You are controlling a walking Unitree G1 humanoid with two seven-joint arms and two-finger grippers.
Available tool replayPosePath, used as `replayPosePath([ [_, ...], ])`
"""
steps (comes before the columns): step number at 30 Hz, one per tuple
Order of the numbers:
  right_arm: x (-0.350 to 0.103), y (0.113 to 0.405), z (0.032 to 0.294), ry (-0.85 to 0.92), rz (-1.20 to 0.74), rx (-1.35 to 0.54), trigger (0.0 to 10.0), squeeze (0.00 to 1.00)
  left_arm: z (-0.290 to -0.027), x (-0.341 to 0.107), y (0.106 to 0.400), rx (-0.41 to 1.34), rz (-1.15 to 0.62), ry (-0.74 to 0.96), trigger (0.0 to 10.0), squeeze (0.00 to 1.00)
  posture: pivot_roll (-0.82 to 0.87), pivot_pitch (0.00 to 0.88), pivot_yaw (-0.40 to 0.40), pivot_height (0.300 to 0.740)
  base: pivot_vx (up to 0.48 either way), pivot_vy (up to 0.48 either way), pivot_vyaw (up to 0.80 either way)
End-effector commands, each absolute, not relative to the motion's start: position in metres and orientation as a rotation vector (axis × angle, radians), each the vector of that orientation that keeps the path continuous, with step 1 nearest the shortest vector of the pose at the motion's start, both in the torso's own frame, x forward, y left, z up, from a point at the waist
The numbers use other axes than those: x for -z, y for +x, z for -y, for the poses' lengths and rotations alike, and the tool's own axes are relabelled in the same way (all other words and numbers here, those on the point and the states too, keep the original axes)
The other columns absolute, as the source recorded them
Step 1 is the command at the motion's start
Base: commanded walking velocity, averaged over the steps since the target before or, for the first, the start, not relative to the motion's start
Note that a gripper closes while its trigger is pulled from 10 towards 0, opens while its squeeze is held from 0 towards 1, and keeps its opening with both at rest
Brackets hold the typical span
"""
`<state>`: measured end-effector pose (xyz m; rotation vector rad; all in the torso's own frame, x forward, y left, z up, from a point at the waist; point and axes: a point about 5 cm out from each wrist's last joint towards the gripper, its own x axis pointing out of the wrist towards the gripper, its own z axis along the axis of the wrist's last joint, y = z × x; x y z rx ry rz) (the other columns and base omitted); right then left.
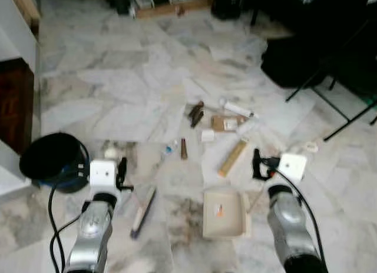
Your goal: Sweep floor
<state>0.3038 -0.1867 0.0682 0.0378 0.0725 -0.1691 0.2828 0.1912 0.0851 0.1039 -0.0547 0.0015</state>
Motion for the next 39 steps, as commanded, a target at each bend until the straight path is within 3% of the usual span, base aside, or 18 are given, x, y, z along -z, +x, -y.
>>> replayPosePath([
  [1,-0.066,0.301,0.191,0.033,-0.082,0.188,10.0,0.00,-0.193,-0.088,0.283,-0.002,0.075,0.110,10.0,0.00,0.01,0.124,0.033,0.740,0.000,0.000,0.00],
  [13,-0.071,0.303,0.192,0.022,-0.052,0.189,10.0,0.00,-0.192,-0.088,0.283,-0.003,0.074,0.109,10.0,0.00,0.01,0.119,0.031,0.740,0.205,0.000,0.00],
  [26,-0.126,0.308,0.184,-0.138,0.264,0.154,10.0,0.00,-0.192,-0.087,0.282,-0.010,0.073,0.106,10.0,0.00,0.01,0.125,0.029,0.740,0.325,0.000,0.00],
  [39,-0.124,0.307,0.182,-0.166,0.251,0.160,10.0,0.00,-0.193,-0.087,0.281,-0.018,0.076,0.105,10.0,0.00,0.01,0.128,0.027,0.740,0.145,0.000,0.00],
])
